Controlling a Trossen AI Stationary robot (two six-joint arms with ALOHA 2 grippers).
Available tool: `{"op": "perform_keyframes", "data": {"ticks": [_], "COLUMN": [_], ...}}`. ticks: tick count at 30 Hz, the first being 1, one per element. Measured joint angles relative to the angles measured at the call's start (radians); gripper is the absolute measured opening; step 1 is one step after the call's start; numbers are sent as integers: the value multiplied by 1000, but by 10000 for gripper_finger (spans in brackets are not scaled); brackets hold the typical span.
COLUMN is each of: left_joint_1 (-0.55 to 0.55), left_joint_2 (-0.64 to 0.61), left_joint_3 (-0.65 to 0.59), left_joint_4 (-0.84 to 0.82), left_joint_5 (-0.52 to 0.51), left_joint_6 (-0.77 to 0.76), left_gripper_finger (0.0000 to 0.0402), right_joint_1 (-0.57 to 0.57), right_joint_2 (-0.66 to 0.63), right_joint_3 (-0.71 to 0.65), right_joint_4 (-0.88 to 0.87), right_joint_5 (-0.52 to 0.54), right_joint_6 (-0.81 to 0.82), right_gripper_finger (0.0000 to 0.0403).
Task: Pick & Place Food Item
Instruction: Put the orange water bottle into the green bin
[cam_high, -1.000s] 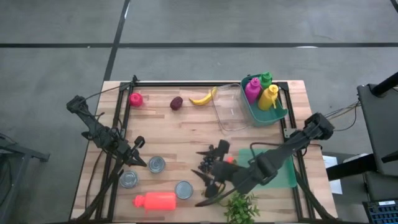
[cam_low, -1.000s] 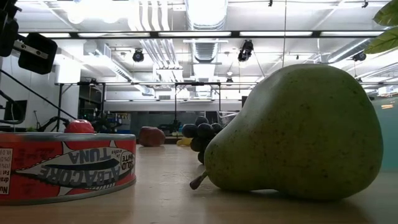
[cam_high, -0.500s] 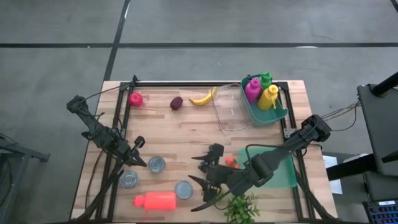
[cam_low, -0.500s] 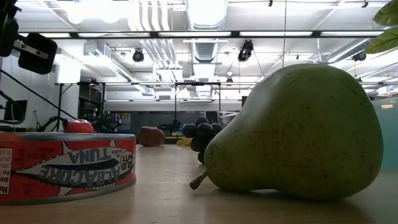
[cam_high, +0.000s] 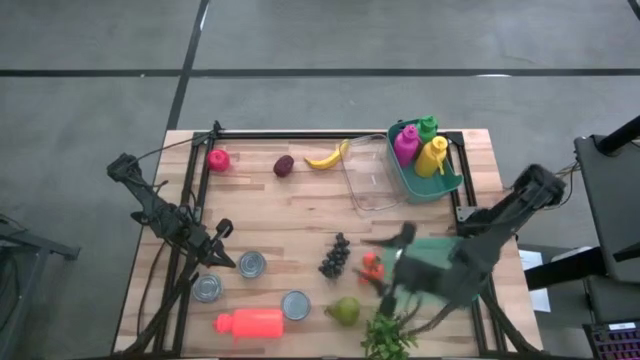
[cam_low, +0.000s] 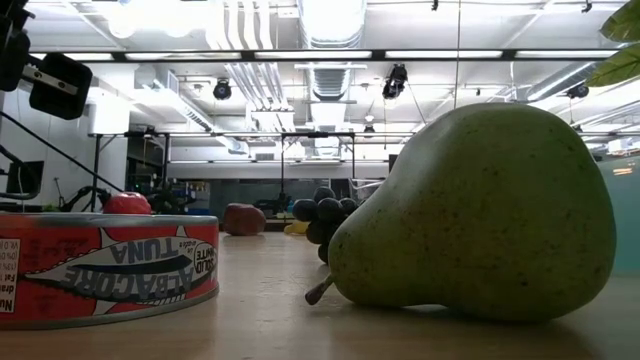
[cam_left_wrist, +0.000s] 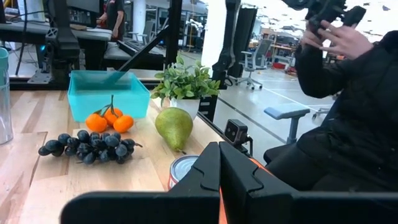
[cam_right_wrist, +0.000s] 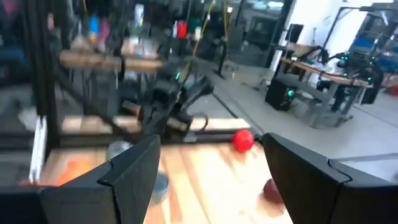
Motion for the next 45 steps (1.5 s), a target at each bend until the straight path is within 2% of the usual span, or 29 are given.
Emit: {"op": "perform_keyframes", "data": {"ticks": [3, 6, 14, 45], "left_joint_1": [0, 0, 0, 0], "left_joint_2": [0, 0, 0, 0], "left_joint_3": [0, 0, 0, 0], "left_joint_4": [0, 0, 0, 0], "left_joint_5": [0, 0, 0, 0], "left_joint_6": [0, 0, 0, 0], "left_gripper_finger": [0, 0, 0, 0], "right_joint_1": [-5, -8, -8, -8], "right_joint_2": [-75, -110, -188, -182], "right_joint_3": [-90, -163, -270, -314], "right_joint_4": [76, 79, 108, 105], "right_joint_5": [-42, -101, -106, -105], "right_joint_6": [23, 55, 64, 57], "right_gripper_finger": [285, 285, 285, 285]}}
